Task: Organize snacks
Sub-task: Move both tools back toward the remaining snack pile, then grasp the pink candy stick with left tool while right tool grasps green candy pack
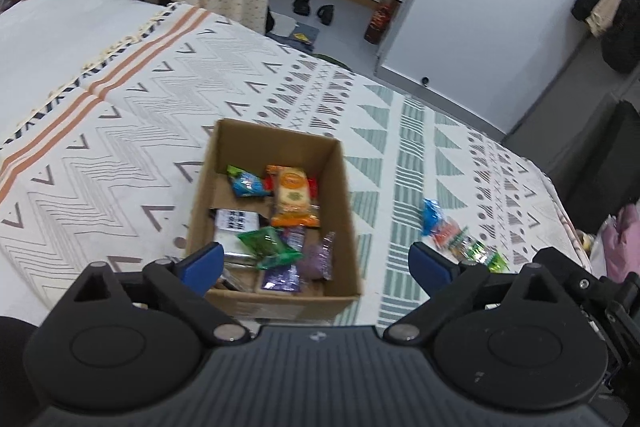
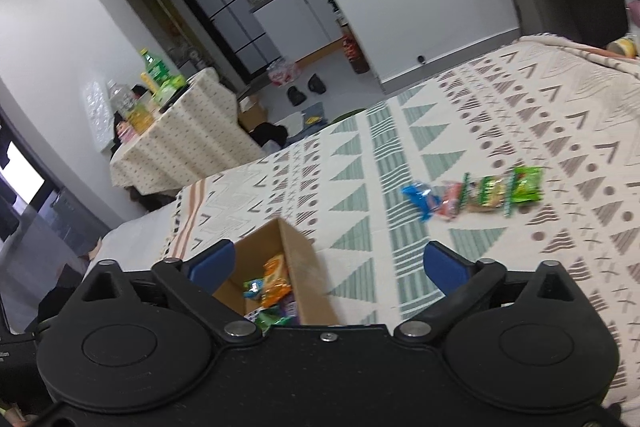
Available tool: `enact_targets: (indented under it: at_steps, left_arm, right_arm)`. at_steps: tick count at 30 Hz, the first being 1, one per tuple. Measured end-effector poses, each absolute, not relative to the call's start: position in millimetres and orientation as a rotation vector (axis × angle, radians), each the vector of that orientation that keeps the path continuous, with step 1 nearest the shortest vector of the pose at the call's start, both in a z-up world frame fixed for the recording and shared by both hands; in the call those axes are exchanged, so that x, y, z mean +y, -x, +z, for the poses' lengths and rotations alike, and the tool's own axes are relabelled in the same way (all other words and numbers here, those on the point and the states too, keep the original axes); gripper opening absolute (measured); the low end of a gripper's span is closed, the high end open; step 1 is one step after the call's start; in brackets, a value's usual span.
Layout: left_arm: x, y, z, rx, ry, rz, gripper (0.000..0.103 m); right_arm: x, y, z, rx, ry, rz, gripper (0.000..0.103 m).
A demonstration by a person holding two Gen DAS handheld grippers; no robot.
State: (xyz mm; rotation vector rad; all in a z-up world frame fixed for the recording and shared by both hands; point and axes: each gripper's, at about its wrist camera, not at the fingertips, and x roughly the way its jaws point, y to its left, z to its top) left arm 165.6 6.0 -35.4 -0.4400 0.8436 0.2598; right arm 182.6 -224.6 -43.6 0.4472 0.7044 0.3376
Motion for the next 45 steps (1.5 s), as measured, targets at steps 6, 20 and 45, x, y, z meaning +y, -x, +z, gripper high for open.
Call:
enact_targets:
  at_steps: [6, 20, 45]
  left_arm:
    - [-19.9, -170.6, -35.4, 0.846, 0.412, 0.229, 0.098]
    - [-67.8, -193.1, -55.7, 0.884, 0.366, 0.169, 0.098]
    - [-128.3, -309.2, -123.1, 0.877, 0.342, -0.058, 0.065]
  right_arm:
    - [-259.0, -181.1, -51.7, 0.699, -0.478, 0.296, 0.103]
    - [-319.6, -189.2, -86.4, 0.729, -0.537, 0.221, 0.103]
    - [-355.2, -268.2, -160.7, 0.702, -0.653, 0.088, 0.066]
